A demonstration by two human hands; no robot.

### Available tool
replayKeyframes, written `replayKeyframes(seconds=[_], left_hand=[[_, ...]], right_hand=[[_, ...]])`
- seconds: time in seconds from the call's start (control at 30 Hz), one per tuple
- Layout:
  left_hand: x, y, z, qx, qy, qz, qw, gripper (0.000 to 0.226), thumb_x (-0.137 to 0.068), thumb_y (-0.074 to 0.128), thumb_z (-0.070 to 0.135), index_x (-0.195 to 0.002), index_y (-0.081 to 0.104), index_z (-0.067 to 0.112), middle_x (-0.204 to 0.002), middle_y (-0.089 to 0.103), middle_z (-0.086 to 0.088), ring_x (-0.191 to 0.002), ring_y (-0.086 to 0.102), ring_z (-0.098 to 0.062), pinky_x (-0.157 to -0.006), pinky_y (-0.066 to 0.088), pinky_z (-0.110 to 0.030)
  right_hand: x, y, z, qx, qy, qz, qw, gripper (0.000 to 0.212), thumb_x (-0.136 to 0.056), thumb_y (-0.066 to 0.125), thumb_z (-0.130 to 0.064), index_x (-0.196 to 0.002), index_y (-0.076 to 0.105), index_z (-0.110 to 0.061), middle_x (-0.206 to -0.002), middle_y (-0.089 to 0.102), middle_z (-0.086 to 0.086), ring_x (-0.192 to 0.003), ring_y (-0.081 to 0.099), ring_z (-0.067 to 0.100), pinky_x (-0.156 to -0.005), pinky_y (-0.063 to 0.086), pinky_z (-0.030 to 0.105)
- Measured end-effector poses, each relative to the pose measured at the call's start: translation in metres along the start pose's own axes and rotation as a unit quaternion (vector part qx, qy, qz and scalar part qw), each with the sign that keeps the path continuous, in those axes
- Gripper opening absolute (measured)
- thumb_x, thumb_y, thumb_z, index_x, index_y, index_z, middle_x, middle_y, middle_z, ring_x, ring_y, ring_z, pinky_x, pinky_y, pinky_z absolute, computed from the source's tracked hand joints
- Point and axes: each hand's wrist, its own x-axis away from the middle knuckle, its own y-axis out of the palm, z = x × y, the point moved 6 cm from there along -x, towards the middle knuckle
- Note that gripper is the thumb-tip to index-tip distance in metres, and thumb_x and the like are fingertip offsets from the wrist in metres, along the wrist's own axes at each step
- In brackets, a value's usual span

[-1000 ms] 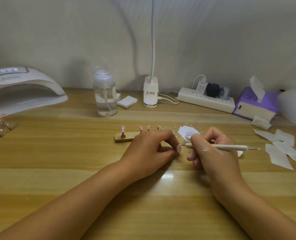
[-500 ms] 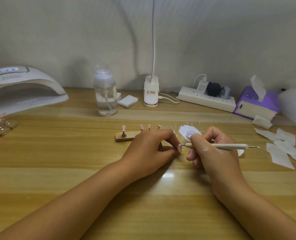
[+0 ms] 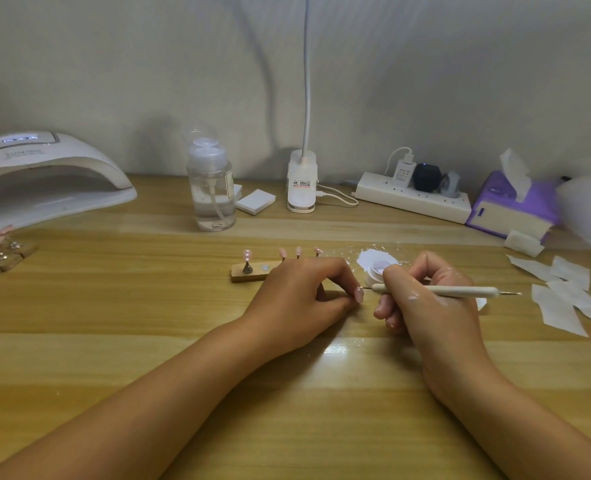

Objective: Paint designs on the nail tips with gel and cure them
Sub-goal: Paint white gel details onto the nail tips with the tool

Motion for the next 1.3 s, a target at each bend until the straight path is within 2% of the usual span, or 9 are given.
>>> replayKeyframes(seconds=[0.2,0.27,0.33,0.47,0.67,0.83,1.0,1.13,1.3], left_hand=[[0.0,0.0,-0.002,-0.003,0.002,0.001,1.0,0.022,-0.084,0.071,0.018,-0.079,0.062,0.037,-0.062,0.051,0.045,-0.057,0.052,0.002,-0.08,0.035,-0.018],[0.0,0.0,-0.003,-0.009,-0.003,0.005,1.0,0.022,-0.083,0.071,0.018,-0.079,0.062,0.037,-0.062,0.052,0.044,-0.058,0.052,0.0,-0.086,0.027,-0.006],[0.0,0.0,-0.003,-0.014,-0.007,0.008,1.0,0.022,-0.083,0.071,0.018,-0.079,0.062,0.037,-0.062,0.052,0.044,-0.059,0.053,-0.001,-0.083,0.018,0.004],[0.0,0.0,-0.003,-0.012,-0.008,0.001,1.0,0.02,-0.083,0.071,0.02,-0.08,0.062,0.037,-0.063,0.052,0.045,-0.06,0.054,0.001,-0.088,0.027,-0.009],[0.0,0.0,-0.004,-0.014,-0.016,-0.006,1.0,0.012,-0.085,0.071,0.021,-0.083,0.066,0.032,-0.062,0.05,0.047,-0.059,0.053,0.002,-0.077,0.008,0.014],[0.0,0.0,-0.004,-0.008,-0.022,-0.004,1.0,0.009,-0.086,0.071,0.02,-0.084,0.068,0.028,-0.06,0.05,0.047,-0.056,0.052,0.003,-0.082,0.002,0.014],[0.001,0.0,-0.004,-0.007,-0.02,-0.005,1.0,0.012,-0.086,0.072,0.018,-0.084,0.068,0.029,-0.06,0.049,0.048,-0.055,0.052,0.003,-0.075,0.006,0.016],[0.001,0.0,-0.003,-0.005,-0.018,-0.004,1.0,0.014,-0.085,0.071,0.018,-0.083,0.067,0.031,-0.06,0.049,0.048,-0.055,0.052,0.004,-0.074,0.008,0.016],[0.0,0.0,-0.003,-0.008,-0.016,-0.004,1.0,0.014,-0.086,0.072,0.02,-0.083,0.067,0.033,-0.061,0.05,0.048,-0.057,0.053,0.004,-0.074,0.009,0.016]], right_hand=[[0.0,0.001,0.001,0.012,0.0,-0.01,1.0,0.026,-0.082,0.064,-0.012,-0.064,0.045,-0.015,-0.049,0.062,0.011,-0.039,0.048,0.012,-0.04,0.039,0.019],[0.0,0.001,0.001,0.015,0.0,-0.013,1.0,0.025,-0.082,0.065,-0.012,-0.065,0.046,-0.014,-0.05,0.063,0.012,-0.039,0.049,0.012,-0.041,0.039,0.019],[0.0,0.001,0.001,0.016,0.0,-0.013,1.0,0.025,-0.083,0.064,-0.011,-0.065,0.046,-0.014,-0.049,0.063,0.012,-0.039,0.048,0.012,-0.04,0.039,0.02],[0.001,0.0,-0.001,-0.002,-0.005,-0.001,1.0,0.028,-0.083,0.062,-0.009,-0.063,0.044,-0.015,-0.047,0.061,0.011,-0.037,0.046,0.011,-0.039,0.038,0.017],[0.0,-0.01,-0.009,-0.07,-0.047,0.044,0.995,0.026,-0.089,0.061,-0.005,-0.072,0.045,-0.017,-0.047,0.058,0.002,-0.039,0.045,0.008,-0.038,0.037,0.017],[-0.008,-0.025,-0.023,0.04,-0.134,0.049,0.989,0.017,-0.092,0.071,-0.028,-0.085,0.057,-0.02,-0.066,0.064,0.001,-0.051,0.053,0.008,-0.043,0.042,0.02],[-0.022,-0.031,-0.007,0.108,-0.086,0.063,0.988,0.022,-0.095,0.062,-0.033,-0.078,0.059,-0.019,-0.06,0.068,-0.001,-0.046,0.05,0.004,-0.05,0.04,0.026],[-0.023,-0.029,-0.002,0.129,-0.079,0.065,0.986,0.023,-0.091,0.065,-0.033,-0.076,0.056,-0.019,-0.057,0.066,-0.002,-0.046,0.049,0.001,-0.054,0.038,0.029],[-0.027,-0.027,0.001,0.134,-0.082,0.061,0.986,0.024,-0.088,0.069,-0.021,-0.074,0.051,-0.013,-0.053,0.065,0.0,-0.041,0.047,-0.003,-0.043,0.035,0.012]])
